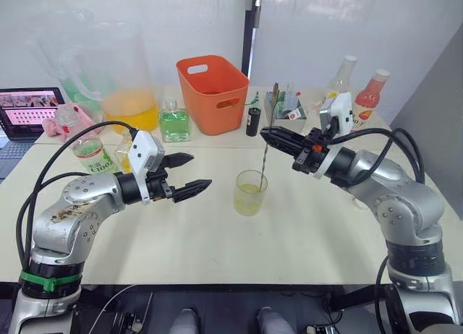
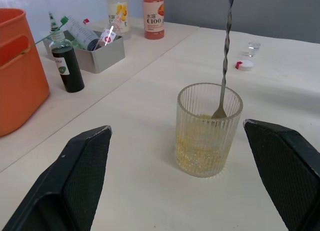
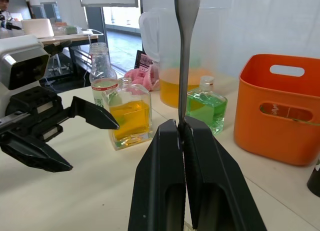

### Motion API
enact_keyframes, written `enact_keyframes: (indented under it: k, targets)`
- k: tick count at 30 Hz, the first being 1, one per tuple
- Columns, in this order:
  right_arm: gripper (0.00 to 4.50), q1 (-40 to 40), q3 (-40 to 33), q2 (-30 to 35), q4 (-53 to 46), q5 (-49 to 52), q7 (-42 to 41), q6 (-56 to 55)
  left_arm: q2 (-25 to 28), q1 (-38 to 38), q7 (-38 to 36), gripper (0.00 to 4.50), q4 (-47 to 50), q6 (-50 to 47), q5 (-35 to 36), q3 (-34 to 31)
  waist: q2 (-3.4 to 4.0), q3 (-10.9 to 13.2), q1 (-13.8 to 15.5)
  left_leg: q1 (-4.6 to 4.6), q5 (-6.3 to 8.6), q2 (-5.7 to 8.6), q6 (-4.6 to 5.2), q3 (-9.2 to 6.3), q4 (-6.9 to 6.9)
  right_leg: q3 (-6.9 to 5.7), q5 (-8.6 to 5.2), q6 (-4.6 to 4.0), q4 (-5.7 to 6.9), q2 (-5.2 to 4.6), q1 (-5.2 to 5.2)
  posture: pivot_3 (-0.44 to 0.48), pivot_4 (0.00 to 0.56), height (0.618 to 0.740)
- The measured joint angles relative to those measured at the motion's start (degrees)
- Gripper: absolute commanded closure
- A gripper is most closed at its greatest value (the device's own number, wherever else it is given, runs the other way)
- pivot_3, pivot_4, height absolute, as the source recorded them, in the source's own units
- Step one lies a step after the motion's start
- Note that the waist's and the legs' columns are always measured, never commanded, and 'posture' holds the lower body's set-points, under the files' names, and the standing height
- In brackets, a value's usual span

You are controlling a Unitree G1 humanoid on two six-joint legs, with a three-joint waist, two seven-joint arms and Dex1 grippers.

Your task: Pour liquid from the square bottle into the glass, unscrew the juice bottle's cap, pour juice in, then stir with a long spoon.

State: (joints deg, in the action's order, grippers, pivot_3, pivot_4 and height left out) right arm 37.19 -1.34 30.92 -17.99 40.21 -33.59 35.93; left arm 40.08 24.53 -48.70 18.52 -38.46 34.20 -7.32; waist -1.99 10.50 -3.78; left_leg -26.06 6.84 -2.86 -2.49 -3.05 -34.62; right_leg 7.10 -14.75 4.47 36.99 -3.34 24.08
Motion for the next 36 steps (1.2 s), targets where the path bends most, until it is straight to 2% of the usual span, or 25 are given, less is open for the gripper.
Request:
enact_keyframes:
  k: [8, 21, 36]
  targets:
    - [4.5, -1.71, 6.11, -3.96, 3.72, -8.3, -1.2, -5.44, 0.04, -0.48, 1.08, 0.02, 1.0, -0.47, -0.09, -0.06, 0.01, 0.01, 0.29, 0.0, 0.0, 0.0, -0.01, 0.02, -0.13, 0.02, 0.01, 0.09, 0.05, -0.01, 0.0, 0.0, 0.15, 0.74]
    - [4.5, -0.47, 6.17, -5.15, 5.27, -13.09, -2.34, -7.18, 0.05, -0.89, 1.08, 0.02, 1.02, -0.28, -0.12, -0.06, -0.01, -0.01, 0.56, 0.0, 0.0, 0.0, -0.01, 0.01, -0.12, 0.0, 0.03, 0.05, 0.06, 0.0, -0.01, 0.0, 0.15, 0.74]
    - [4.5, 1.27, 4.61, -7.57, 6.43, -7.85, -5.89, -0.69, 0.68, -0.88, -0.27, 0.02, 0.81, 0.89, -0.88, 0.49, -0.01, -0.01, 0.4, 0.0, 0.0, 0.0, -0.01, 0.01, -0.12, 0.0, 0.06, -0.01, 0.08, 0.0, 0.0, 0.0, 0.15, 0.74]
